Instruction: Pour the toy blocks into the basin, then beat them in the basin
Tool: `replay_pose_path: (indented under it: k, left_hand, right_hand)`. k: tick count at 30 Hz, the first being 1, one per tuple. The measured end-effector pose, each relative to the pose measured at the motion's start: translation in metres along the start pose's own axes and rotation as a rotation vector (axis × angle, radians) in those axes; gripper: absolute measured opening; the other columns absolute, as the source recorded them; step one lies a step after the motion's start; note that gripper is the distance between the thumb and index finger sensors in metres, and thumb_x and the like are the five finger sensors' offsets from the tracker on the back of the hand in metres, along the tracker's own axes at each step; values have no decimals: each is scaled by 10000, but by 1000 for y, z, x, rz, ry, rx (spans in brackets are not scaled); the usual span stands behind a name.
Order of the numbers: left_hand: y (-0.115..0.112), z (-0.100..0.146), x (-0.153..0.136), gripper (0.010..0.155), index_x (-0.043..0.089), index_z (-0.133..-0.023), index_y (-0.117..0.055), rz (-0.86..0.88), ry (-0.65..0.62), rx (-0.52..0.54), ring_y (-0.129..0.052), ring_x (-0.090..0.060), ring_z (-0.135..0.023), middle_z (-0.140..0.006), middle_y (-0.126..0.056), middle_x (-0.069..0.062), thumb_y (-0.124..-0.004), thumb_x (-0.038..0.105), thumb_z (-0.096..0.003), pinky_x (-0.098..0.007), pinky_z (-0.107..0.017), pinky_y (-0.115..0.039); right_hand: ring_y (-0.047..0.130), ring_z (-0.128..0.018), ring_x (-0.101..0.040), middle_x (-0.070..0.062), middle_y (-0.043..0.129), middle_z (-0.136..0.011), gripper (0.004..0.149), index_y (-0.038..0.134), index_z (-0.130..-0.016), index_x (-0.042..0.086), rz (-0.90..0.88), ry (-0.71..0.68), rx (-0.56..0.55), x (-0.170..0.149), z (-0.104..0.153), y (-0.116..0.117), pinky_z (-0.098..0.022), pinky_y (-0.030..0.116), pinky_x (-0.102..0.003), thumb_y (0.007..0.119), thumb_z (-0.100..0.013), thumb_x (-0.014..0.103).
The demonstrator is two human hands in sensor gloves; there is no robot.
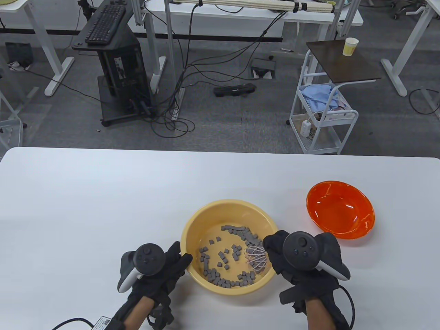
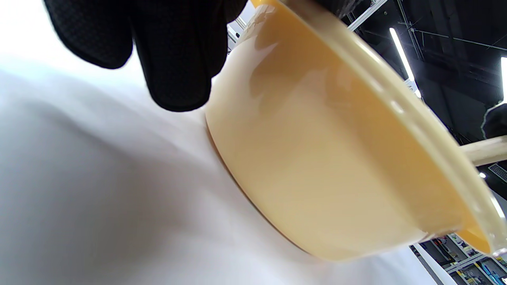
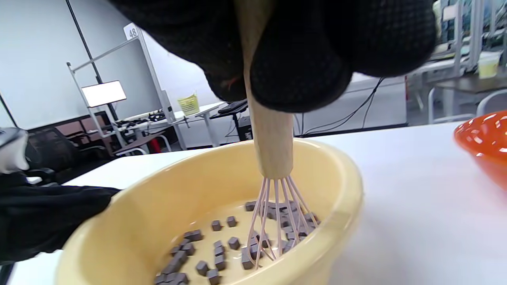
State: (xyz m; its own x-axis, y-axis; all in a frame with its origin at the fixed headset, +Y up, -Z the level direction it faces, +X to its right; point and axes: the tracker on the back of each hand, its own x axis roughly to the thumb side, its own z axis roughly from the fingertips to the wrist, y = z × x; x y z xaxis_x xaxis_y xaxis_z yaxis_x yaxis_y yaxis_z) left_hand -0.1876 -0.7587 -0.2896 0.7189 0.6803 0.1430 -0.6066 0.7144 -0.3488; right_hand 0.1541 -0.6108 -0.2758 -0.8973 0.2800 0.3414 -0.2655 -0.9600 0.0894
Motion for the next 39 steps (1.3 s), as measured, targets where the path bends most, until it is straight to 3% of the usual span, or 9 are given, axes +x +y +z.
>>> replay_pose_path:
  k: [3,11,18,24,29,33,36,39]
  left_hand:
    - [0,0,0,728,-132,-1149,-392,1,0,0,-967,-387,-816,-1030,-737,-361,-504,444,-718,-651,-618,-745]
    - [0,0,0,722,-136,-1149,-391,11,-4,1,-967,-383,-817,-1031,-733,-361,-507,433,-719,-649,-619,-746]
    - [-1,-1,0,715,-141,-1147,-396,28,-7,0,-967,-380,-819,-1027,-743,-358,-516,420,-720,-651,-620,-744]
    - [0,-1,0,714,-139,-1148,-394,34,-7,-4,-963,-382,-823,-1032,-736,-356,-520,420,-721,-651,-622,-743]
    - [0,-1,0,715,-139,-1147,-395,33,-6,-3,-964,-380,-823,-1032,-735,-357,-519,421,-720,-651,-621,-744]
    - [0,-1,0,715,-139,-1147,-395,28,-5,-3,-966,-380,-821,-1030,-741,-356,-519,421,-721,-651,-621,-743]
    - [0,-1,0,716,-140,-1147,-395,26,-5,-1,-964,-383,-821,-1030,-739,-358,-518,422,-720,-651,-621,-743]
    - [0,-1,0,717,-143,-1146,-394,23,-6,4,-966,-380,-819,-1031,-736,-359,-516,421,-720,-650,-621,-744]
  right_hand:
    - [935,-518,-382,-267,765,-1017,307,778,-986,79,71,13,-65,4,-2,3,-482,804,-537,745,-691,157]
    - [938,-629,-424,-271,729,-1053,330,752,-1012,84,123,-14,-98,10,-12,22,-569,805,-563,724,-688,144]
    - [882,-755,-460,-299,622,-1109,383,680,-1064,66,8,-92,-30,14,-25,47,-662,752,-587,706,-689,144]
    - [856,-797,-481,-332,566,-1129,434,621,-1099,38,-74,-126,11,18,-29,55,-689,730,-598,714,-687,136]
    - [876,-697,-407,-348,613,-1081,526,559,-1135,0,172,-5,30,31,-27,57,-611,755,-571,763,-686,181]
    - [892,-525,-302,-284,764,-913,561,591,-1114,-19,418,73,91,41,-35,58,-486,799,-497,799,-669,252]
    - [893,-451,-257,-251,813,-836,557,619,-1087,-40,418,57,108,41,-36,52,-429,812,-462,781,-664,284]
    - [900,-420,-252,-240,834,-800,554,640,-1068,-55,371,62,31,39,-27,41,-400,817,-457,771,-661,296]
